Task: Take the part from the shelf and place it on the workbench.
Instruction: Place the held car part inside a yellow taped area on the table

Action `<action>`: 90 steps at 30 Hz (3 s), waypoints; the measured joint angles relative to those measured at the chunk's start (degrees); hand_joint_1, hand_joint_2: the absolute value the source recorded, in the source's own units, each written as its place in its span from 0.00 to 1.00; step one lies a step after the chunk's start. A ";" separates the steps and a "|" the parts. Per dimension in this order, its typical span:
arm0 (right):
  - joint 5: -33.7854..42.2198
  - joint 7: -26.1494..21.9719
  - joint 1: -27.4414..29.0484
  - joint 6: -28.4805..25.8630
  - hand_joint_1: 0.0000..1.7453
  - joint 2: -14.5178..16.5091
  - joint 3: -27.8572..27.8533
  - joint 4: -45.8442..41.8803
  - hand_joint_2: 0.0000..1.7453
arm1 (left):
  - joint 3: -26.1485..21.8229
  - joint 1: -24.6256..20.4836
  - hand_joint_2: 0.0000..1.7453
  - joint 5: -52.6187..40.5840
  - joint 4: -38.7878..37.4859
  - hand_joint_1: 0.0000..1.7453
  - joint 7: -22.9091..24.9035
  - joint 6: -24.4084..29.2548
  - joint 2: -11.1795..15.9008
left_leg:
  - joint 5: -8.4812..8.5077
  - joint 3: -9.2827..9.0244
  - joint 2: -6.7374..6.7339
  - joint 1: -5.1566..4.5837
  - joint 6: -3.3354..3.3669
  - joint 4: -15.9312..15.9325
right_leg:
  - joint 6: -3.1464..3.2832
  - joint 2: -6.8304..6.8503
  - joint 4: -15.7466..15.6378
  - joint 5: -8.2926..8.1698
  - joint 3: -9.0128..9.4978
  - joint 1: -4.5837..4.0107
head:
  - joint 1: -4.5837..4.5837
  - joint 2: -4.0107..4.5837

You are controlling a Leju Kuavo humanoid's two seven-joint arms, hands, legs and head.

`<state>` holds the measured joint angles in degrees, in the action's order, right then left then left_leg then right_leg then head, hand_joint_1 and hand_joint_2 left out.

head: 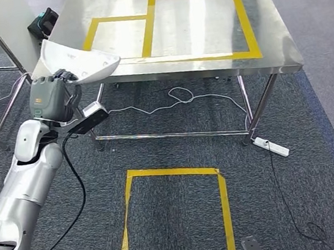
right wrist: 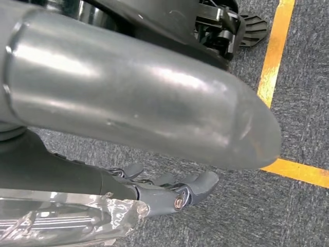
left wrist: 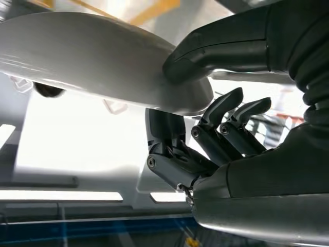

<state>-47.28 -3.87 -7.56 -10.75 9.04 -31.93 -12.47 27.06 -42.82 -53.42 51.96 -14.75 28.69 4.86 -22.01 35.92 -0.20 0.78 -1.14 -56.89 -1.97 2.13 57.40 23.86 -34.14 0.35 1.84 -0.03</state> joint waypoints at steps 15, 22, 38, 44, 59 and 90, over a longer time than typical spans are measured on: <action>-0.83 -0.22 0.10 0.45 0.00 0.34 0.04 0.00 0.00 | 0.55 3.32 1.00 10.19 5.71 1.00 -10.82 -4.43 2.77 | -1.02 -2.61 1.13 0.67 1.80 2.26 | -1.85 -1.99 15.11 5.15 -8.43 1.12 | -0.78 0.01; -1.27 0.15 0.25 0.17 0.00 0.81 0.24 0.14 0.00 | 0.60 4.85 1.00 10.88 6.47 1.00 -11.38 -3.63 4.04 | -3.17 -2.64 1.79 2.14 -2.25 -0.13 | -1.59 -2.99 3.33 1.77 -2.63 2.02 | -1.20 0.01; -1.75 0.25 0.63 0.20 0.00 1.39 0.33 0.17 0.00 | 0.53 6.29 1.00 11.89 7.34 1.00 -12.58 -3.21 5.21 | 8.67 6.14 0.76 -2.74 2.40 4.27 | 0.46 -3.84 -1.45 9.07 11.89 -0.36 | -0.29 0.00; -2.05 0.34 -0.04 0.22 0.00 1.14 0.39 0.09 0.00 | 0.52 8.51 1.00 13.12 7.80 1.00 -13.83 -2.81 5.40 | 4.42 1.99 0.99 -2.51 3.23 4.06 | 0.71 -2.78 14.71 14.97 1.05 -1.38 | -0.67 -0.02; -2.31 0.26 -0.12 0.28 0.00 0.91 1.23 0.19 0.00 | 0.00 9.92 1.00 13.60 8.80 1.00 -14.63 -1.99 5.52 | -7.87 5.35 0.92 -1.59 -0.15 -12.80 | 2.95 -2.77 -1.14 -0.73 -0.56 -1.06 | -0.07 -0.02; -2.51 0.33 -1.19 0.86 0.00 0.74 1.69 0.10 0.00 | 0.23 7.40 1.00 12.16 8.72 1.00 -14.92 -6.50 2.91 | 0.91 0.43 0.94 -1.77 3.57 1.71 | -0.81 -2.52 16.37 9.91 -6.69 -0.26 | -0.69 -0.02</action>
<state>-49.79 -3.54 -8.76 -9.89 9.78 -30.24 -12.37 27.29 -35.41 -41.26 60.68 -29.67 22.18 7.77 -21.10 36.36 0.74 -0.99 2.44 -55.18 -2.78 -0.39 73.77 33.77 -40.83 0.09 1.14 -0.04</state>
